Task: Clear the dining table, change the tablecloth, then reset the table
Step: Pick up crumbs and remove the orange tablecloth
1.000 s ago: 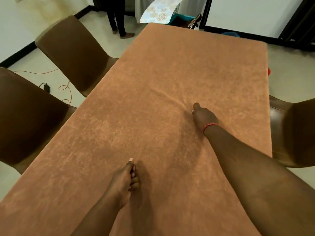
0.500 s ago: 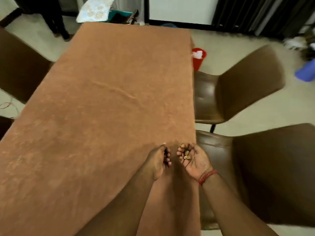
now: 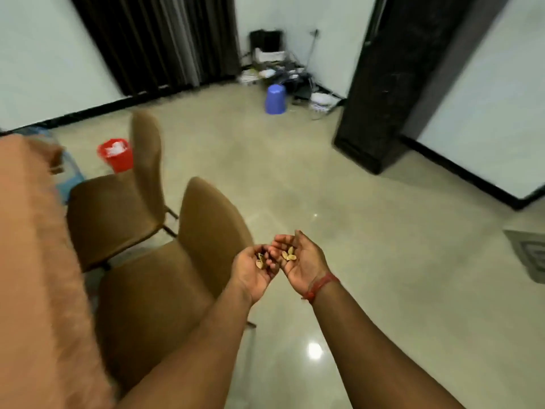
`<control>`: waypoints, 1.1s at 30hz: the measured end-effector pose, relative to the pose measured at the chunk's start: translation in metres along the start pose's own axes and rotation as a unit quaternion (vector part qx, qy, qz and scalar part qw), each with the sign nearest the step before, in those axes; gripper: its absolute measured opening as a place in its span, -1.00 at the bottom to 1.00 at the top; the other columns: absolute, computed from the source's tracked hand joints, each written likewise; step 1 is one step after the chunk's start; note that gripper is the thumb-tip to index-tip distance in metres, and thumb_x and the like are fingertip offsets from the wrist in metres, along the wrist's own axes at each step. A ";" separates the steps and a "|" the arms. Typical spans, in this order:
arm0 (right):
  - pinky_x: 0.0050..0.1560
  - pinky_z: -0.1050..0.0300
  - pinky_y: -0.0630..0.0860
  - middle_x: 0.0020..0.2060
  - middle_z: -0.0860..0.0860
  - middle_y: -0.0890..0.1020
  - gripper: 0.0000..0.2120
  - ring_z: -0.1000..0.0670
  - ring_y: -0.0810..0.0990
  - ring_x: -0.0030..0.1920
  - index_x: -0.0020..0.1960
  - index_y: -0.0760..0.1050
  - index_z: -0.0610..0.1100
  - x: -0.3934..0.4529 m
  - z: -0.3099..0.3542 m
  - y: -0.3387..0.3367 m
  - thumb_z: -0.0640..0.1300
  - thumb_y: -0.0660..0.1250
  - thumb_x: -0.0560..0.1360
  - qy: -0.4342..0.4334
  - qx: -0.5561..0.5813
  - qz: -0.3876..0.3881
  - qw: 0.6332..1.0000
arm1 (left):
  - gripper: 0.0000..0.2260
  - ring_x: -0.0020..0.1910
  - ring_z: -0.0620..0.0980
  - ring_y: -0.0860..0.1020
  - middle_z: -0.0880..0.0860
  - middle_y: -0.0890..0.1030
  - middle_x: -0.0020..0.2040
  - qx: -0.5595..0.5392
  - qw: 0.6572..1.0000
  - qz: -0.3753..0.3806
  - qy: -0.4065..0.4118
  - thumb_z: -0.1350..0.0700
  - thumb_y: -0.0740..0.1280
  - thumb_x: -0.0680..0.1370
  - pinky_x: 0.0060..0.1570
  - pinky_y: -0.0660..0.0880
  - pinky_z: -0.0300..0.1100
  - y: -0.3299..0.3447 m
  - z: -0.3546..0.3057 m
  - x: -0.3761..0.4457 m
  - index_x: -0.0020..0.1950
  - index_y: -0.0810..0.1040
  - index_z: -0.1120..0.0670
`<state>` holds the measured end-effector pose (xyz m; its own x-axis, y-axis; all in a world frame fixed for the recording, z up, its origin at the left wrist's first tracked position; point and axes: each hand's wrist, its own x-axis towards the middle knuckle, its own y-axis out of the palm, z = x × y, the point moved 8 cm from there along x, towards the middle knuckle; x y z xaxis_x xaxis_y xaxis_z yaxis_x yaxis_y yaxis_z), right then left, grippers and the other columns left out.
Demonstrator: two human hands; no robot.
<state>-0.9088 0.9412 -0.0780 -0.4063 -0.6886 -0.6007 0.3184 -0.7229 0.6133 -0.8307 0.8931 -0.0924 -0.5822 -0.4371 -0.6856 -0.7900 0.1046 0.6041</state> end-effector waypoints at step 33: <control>-0.17 0.07 0.62 -0.16 -0.27 0.60 -0.59 -0.16 0.63 -0.18 0.02 0.50 -0.38 0.512 0.486 -0.023 -0.03 0.10 0.70 0.059 -0.091 -0.100 0.989 | -0.77 -0.45 -0.07 0.40 0.07 0.47 -0.36 0.286 0.953 -0.090 0.032 0.36 0.09 0.59 -0.34 0.54 -0.23 0.439 -0.171 0.528 -0.12 0.50 0.20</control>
<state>-1.5405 0.6330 -0.1504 -0.3766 -0.5245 -0.7636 0.3944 -0.8366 0.3802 -1.4522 0.5554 -0.1199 -0.4293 -0.5457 -0.7196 -0.8621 0.4850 0.1466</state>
